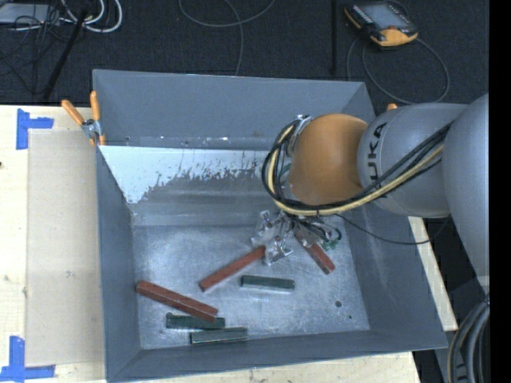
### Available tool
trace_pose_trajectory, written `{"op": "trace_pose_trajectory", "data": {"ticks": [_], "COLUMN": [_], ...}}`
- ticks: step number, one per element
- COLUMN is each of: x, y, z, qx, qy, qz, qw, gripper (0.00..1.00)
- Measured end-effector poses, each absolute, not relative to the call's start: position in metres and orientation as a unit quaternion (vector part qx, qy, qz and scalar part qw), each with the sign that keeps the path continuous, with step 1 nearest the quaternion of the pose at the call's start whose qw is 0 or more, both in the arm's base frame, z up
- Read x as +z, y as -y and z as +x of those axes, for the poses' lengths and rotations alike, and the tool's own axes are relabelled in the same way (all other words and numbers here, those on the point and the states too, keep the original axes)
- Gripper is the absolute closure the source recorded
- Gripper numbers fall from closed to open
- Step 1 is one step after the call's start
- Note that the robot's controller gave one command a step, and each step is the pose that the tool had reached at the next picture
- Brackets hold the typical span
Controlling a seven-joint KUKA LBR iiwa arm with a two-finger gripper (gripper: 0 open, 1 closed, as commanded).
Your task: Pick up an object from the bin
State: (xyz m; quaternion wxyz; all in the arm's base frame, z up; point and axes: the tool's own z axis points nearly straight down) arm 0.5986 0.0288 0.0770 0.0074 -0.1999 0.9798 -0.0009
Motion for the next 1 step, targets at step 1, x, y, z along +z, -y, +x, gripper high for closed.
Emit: {"op": "trace_pose_trajectory", "data": {"ticks": [1], "x": [0.2809], "y": [-0.037], "z": [0.6016], "qx": [0.0], "qy": [-0.976], "qz": [-0.218], "qw": [0.0], "gripper": [1.0]}}
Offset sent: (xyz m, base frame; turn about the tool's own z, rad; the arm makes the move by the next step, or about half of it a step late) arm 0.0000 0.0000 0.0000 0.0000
